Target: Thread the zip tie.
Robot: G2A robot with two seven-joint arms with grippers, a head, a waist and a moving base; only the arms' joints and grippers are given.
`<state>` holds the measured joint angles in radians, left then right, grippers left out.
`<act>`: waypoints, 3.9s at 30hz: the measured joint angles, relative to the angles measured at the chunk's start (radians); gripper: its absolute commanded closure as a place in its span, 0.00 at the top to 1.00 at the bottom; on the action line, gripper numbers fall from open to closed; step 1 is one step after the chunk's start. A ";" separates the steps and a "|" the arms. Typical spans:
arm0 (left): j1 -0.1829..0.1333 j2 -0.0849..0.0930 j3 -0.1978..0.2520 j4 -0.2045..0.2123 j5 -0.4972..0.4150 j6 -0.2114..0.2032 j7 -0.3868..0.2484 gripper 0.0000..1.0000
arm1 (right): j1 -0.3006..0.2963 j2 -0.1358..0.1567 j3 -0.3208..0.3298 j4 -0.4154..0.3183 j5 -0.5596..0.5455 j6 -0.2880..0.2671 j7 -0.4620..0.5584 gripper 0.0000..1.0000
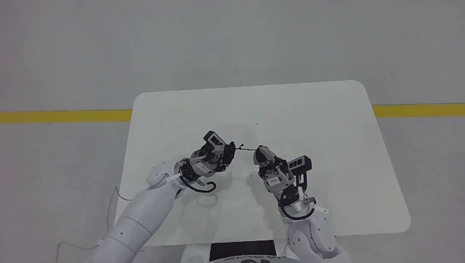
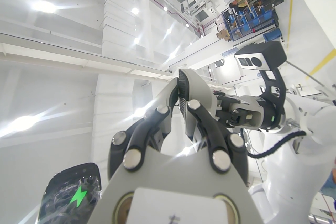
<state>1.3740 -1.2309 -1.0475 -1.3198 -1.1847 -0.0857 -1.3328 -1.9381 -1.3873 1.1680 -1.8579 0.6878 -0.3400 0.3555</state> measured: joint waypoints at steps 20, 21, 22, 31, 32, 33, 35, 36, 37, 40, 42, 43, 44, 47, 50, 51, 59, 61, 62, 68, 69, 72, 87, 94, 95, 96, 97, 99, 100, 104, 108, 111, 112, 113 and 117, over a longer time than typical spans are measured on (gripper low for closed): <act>0.000 0.000 0.000 0.000 0.000 0.000 0.000 0.00 | -0.009 -0.002 0.026 -0.001 0.004 0.000 -0.011 0.00; 0.000 0.000 0.000 0.000 0.000 0.000 0.000 0.00 | -0.009 -0.002 0.027 -0.002 0.004 0.000 -0.011 0.00; 0.000 0.000 0.000 0.000 0.000 0.000 0.000 0.00 | -0.010 -0.002 0.028 -0.001 0.004 0.000 -0.012 0.00; 0.000 0.000 0.000 0.000 0.000 0.000 0.000 0.00 | -0.010 -0.003 0.031 0.007 0.006 0.000 -0.016 0.00; 0.000 0.000 0.000 0.000 0.000 0.000 0.000 0.00 | -0.010 -0.003 0.032 0.008 0.007 0.000 -0.017 0.00; 0.000 0.000 0.000 0.000 0.000 0.000 0.000 0.00 | -0.009 -0.003 0.033 0.009 0.008 0.000 -0.017 0.00; 0.000 0.000 0.000 0.000 0.000 0.000 0.000 0.00 | -0.008 -0.003 0.036 0.011 0.011 0.000 -0.019 0.00; 0.000 0.000 0.000 0.000 0.000 0.000 0.000 0.00 | -0.008 -0.003 0.037 0.012 0.012 0.000 -0.020 0.00; 0.000 0.000 0.000 0.000 0.000 0.000 0.000 0.00 | -0.007 -0.004 0.040 0.014 0.013 0.000 -0.021 0.00; 0.000 0.000 0.000 0.000 0.000 0.000 0.000 0.00 | -0.007 -0.004 0.049 0.017 0.015 0.000 -0.025 0.00; 0.000 0.000 0.000 0.000 0.000 0.000 0.000 0.00 | -0.007 -0.004 0.057 0.017 0.011 0.000 -0.027 0.00; 0.000 0.000 0.000 0.000 0.000 0.000 0.000 0.00 | -0.007 -0.004 0.065 0.016 0.004 0.000 -0.029 0.00; 0.000 0.000 0.000 0.000 0.000 0.000 0.000 0.00 | -0.007 -0.004 0.071 0.016 -0.007 0.000 -0.029 0.44; 0.000 0.000 0.000 0.000 0.000 0.000 0.000 0.00 | -0.008 -0.002 0.087 0.013 -0.068 0.000 -0.033 1.00; 0.000 0.000 0.000 0.000 0.000 0.000 0.000 0.00 | -0.008 -0.002 0.087 0.013 -0.067 0.000 -0.033 1.00; 0.000 0.000 0.000 0.000 0.000 0.000 0.000 0.00 | -0.008 -0.002 0.087 0.013 -0.067 0.000 -0.033 1.00; 0.000 0.000 0.000 0.000 0.000 0.000 0.000 0.00 | -0.005 -0.001 0.090 0.011 -0.069 0.000 -0.035 1.00; 0.000 0.000 0.000 0.000 0.000 0.000 0.000 0.00 | 0.012 0.001 0.116 -0.002 -0.112 0.000 -0.049 1.00; 0.000 0.000 0.000 0.000 0.000 0.000 0.000 0.00 | 0.023 0.002 0.137 -0.018 -0.181 0.000 -0.054 1.00; 0.000 0.000 0.000 0.000 0.000 0.000 0.000 0.00 | 0.035 -0.003 0.173 -0.099 -0.531 0.000 -0.080 1.00; 0.000 0.000 0.000 0.000 0.000 0.000 0.000 0.00 | 0.038 -0.004 0.177 -0.110 -0.561 0.000 -0.076 1.00; 0.000 0.000 0.000 0.000 0.000 0.000 0.000 0.00 | 0.057 0.002 0.182 -0.146 -0.722 0.000 -0.053 1.00; 0.000 0.000 0.000 0.000 0.000 0.000 0.000 0.00 | 0.072 0.015 0.230 -0.152 -0.867 0.000 -0.072 1.00; 0.000 0.000 0.000 0.000 0.000 0.000 0.000 0.00 | 0.069 0.041 0.303 -0.192 -0.935 0.000 0.030 1.00; 0.000 0.000 0.000 0.000 0.000 0.000 0.000 0.00 | 0.068 0.045 0.312 -0.196 -0.931 0.000 0.049 1.00; 0.000 0.000 0.000 0.000 0.000 0.000 0.000 0.00 | 0.068 0.049 0.321 -0.200 -0.929 0.000 0.071 1.00; 0.000 0.000 0.000 0.000 0.000 0.000 0.000 0.00 | 0.067 0.054 0.335 -0.205 -0.927 0.000 0.098 1.00; 0.000 0.000 0.000 0.000 0.000 0.000 0.000 0.00 | 0.064 0.062 0.355 -0.211 -0.919 0.000 0.133 1.00; 0.000 0.000 0.000 0.000 0.000 0.000 0.000 0.00 | 0.061 0.068 0.369 -0.216 -0.914 0.000 0.153 1.00; 0.000 0.000 0.000 0.000 0.000 0.000 0.000 0.00 | 0.049 0.083 0.411 -0.234 -0.890 0.000 0.197 1.00; 0.000 0.000 0.000 0.000 0.000 0.000 0.000 0.00 | 0.047 0.097 0.443 -0.254 -0.881 0.000 0.214 1.00; 0.000 0.000 0.000 0.000 0.000 0.000 0.000 0.00 | 0.048 0.103 0.448 -0.256 -0.865 0.000 0.207 1.00; 0.000 0.000 0.000 0.000 0.000 0.000 0.000 0.00 | 0.047 0.103 0.448 -0.255 -0.865 0.000 0.206 1.00; 0.000 0.000 0.000 0.000 0.000 0.000 0.000 0.00 | 0.047 0.103 0.448 -0.255 -0.865 0.000 0.206 1.00; 0.000 0.000 0.000 0.000 0.000 0.000 0.000 0.00 | 0.047 0.102 0.448 -0.255 -0.866 0.000 0.206 1.00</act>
<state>1.3740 -1.2309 -1.0475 -1.3198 -1.1847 -0.0857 -1.3328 -1.8906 -1.2849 1.6157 -2.1131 -0.1780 -0.3400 0.5617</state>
